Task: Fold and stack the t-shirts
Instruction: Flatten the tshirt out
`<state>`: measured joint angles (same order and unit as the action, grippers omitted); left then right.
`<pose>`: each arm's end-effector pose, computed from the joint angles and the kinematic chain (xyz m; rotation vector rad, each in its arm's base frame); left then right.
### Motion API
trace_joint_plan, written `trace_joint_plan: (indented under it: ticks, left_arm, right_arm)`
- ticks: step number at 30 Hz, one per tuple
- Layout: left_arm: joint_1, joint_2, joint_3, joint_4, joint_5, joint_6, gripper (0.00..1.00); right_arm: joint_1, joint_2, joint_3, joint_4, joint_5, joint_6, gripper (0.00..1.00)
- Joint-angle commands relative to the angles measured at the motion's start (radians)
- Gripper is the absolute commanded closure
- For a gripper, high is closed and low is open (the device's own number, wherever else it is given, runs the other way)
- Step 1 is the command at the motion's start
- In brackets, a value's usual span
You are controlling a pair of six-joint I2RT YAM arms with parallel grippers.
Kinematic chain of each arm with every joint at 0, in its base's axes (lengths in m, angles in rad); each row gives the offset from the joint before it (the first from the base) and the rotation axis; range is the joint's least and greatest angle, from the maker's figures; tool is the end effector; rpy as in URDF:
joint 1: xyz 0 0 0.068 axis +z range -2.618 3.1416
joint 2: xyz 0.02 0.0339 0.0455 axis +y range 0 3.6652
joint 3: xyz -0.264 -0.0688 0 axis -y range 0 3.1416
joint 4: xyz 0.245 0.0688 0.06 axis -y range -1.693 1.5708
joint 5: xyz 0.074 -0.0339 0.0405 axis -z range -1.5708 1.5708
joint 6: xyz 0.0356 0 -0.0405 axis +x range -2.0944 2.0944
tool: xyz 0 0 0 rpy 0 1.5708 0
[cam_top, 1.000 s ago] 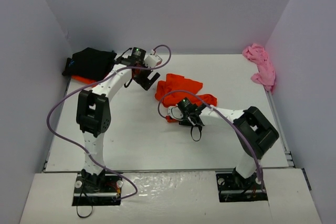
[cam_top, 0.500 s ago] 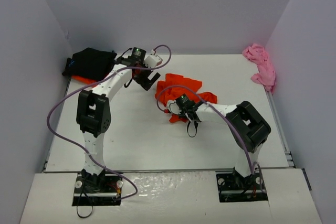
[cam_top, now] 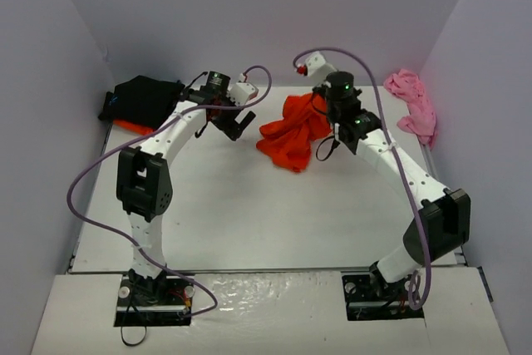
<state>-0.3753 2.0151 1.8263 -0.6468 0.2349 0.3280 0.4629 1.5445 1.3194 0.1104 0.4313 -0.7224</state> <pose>0.4233 -0.1757 0.2843 0.9274 2.2116 -0.3044 0.3385 0.1523 0.3690 -0.6639 1.5712 -0.5567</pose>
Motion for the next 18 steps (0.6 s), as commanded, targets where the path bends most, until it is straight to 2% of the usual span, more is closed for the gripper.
trace_joint_plan:
  ticks: [1,2,4,7,10,15,18]
  left_arm:
    - [-0.049,-0.118,0.039,0.027,0.04,-0.023,0.05]
    - [-0.058,-0.121,0.041,0.024,0.05,-0.023,0.07]
    - [-0.081,-0.134,0.043,0.021,0.071,-0.029,0.17]
    - [-0.133,-0.138,0.055,0.018,0.065,-0.036,0.43]
    - [-0.185,-0.107,0.097,0.005,0.057,-0.045,0.57]
    - [-0.24,0.016,0.232,-0.037,0.045,-0.063,0.57]
    - [-0.272,0.074,0.338,-0.065,0.03,-0.073,0.5]
  right_arm:
    - [-0.027,-0.005,0.169,0.116,0.141,0.096,1.0]
    - [-0.027,0.004,0.197,0.108,0.146,0.104,1.0]
    - [-0.027,0.029,0.248,0.078,0.148,0.126,1.0]
    - [-0.024,0.054,0.265,0.073,0.15,0.13,1.0]
    - [-0.024,0.063,0.259,0.074,0.151,0.141,1.0]
    - [-0.023,0.06,0.251,0.072,0.155,0.148,1.0]
    - [-0.023,0.062,0.256,0.075,0.173,0.127,1.0]
